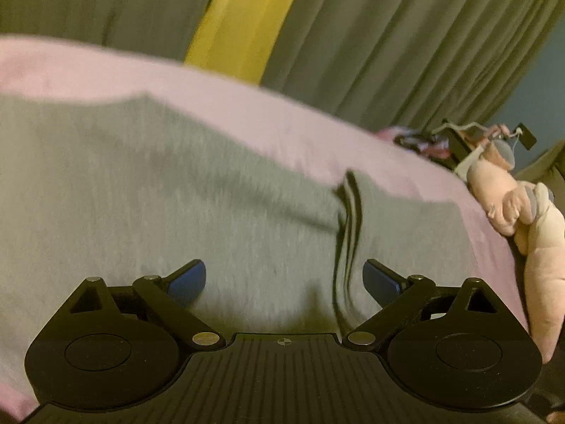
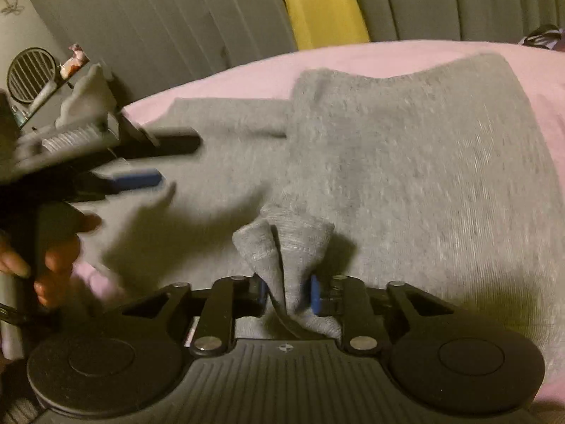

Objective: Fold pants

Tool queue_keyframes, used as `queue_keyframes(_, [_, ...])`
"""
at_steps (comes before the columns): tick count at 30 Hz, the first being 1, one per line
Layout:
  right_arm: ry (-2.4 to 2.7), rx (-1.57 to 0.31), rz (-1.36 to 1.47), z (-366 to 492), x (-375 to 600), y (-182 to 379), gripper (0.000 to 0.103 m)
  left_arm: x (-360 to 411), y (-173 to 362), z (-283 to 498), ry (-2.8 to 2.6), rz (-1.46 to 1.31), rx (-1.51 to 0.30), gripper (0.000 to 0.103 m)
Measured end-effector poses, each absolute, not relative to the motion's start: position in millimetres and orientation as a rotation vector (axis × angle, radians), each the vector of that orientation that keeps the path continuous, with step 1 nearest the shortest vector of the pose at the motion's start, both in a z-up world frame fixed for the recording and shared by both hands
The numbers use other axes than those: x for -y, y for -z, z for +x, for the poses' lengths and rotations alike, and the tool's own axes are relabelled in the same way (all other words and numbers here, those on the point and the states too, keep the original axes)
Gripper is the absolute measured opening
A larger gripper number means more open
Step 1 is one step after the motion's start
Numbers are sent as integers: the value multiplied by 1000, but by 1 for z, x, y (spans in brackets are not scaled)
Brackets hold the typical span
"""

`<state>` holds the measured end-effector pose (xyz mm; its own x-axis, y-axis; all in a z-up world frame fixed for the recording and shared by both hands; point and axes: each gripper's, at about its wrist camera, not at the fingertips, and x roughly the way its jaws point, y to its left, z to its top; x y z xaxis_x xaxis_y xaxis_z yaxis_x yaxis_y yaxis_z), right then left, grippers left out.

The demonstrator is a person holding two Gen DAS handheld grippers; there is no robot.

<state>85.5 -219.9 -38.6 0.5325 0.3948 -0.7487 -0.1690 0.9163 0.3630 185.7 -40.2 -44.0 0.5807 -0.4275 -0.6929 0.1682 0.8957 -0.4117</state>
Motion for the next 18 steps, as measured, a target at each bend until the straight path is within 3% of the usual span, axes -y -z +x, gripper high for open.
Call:
queue_keyframes(2, [-378,-920,415,83,242,31,68,45,51,188,379,-331,-925,93])
queue_keyframes(5, [-289,-840,574,71,271,28,86,58,55,192,439,-326,-946,92])
queue_keyframes(7, [-167,-803,682,62,295,32,92,70,59,197,476,-331,-978,92])
queue_keyframes(12, [-56,-753,998,61,336,54,93,96,82,213,504,-343,-1068,85])
queue_keyframes(18, [-56,-772,877,62,326,56,99,125,96,238,577,-472,-1150,83])
